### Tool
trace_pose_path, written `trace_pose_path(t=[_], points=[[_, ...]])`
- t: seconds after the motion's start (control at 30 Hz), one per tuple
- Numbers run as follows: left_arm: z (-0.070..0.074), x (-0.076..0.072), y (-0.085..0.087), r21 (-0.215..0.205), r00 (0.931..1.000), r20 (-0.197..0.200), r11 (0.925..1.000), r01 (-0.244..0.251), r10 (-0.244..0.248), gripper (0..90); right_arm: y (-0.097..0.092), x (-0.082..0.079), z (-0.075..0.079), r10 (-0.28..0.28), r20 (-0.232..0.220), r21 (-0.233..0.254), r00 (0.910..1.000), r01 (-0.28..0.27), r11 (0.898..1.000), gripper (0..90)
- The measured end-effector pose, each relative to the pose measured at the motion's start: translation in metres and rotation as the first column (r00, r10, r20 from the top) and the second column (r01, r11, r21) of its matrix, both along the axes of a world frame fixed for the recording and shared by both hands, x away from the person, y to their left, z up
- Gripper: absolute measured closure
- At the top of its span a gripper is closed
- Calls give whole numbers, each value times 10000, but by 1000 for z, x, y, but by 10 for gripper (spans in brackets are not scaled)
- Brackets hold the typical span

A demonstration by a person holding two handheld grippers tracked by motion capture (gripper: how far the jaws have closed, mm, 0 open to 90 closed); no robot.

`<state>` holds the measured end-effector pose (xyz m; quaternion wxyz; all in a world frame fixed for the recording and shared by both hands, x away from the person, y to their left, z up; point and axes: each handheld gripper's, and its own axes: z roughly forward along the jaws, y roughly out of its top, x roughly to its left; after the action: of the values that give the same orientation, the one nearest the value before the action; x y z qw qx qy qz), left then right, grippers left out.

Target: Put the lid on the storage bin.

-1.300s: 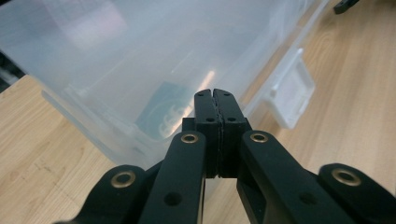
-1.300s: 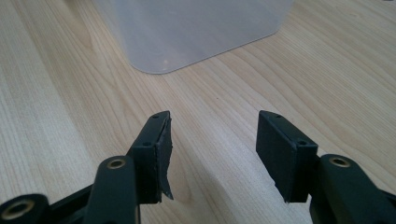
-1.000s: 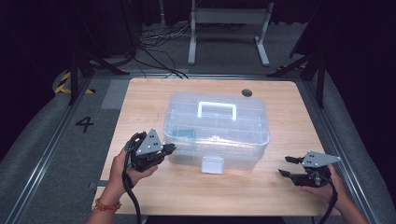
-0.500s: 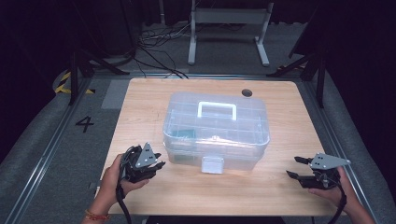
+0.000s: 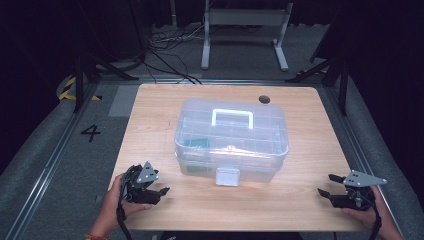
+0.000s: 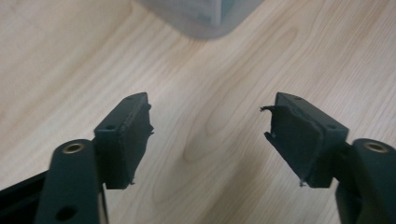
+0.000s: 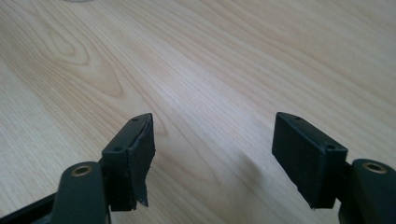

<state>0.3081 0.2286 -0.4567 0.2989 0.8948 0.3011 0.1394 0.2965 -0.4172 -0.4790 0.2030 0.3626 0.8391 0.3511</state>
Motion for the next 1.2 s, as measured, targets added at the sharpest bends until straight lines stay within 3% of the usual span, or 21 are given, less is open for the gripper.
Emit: trace_pose_path(t=[0.1,0.17,0.23,0.3,1.2], points=[[-8,-2,8,-1,9996,-200,9998,-223,223,211,-6,-2,-5,-229,-104,260,9997,231,9994,286],[-16,-4,13,-162,9972,-466,9982,-585,577,204,-13,-4,-8,-576,-265,716,9980,594,9957,263],[-21,-6,21,-699,9947,-512,9932,-932,897,153,-16,-5,-8,-1035,-202,790,9944,1048,9914,239],[-27,-10,25,-1200,9944,-107,9872,-1054,1048,152,-16,-3,-9,-1179,-568,787,9914,1221,9894,198],[-27,-12,26,-1224,9933,-149,9857,-1155,1146,147,-14,-2,-9,-1245,-568,734,9906,1285,9890,181]])
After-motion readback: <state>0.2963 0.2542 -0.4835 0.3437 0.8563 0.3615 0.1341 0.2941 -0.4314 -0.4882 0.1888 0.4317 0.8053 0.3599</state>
